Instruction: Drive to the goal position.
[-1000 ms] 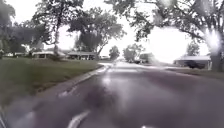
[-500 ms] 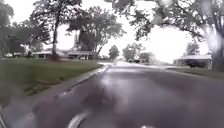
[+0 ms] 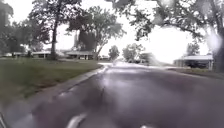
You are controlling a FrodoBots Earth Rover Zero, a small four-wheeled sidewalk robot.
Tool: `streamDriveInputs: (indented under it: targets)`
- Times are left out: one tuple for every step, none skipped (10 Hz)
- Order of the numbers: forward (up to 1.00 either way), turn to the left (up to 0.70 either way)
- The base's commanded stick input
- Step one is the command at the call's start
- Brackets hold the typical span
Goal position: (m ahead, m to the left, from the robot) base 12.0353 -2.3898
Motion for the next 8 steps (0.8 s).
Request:
streamDriveInputs:
  targets:
    - [0.5,0.0]
    - [0.5,0.0]
    - [0.5,0.0]
    - [0.5,0.0]
    - [0.5,0.0]
    - [0.5,0.0]
    - [0.5,0.0]
    - [0.5,0.0]
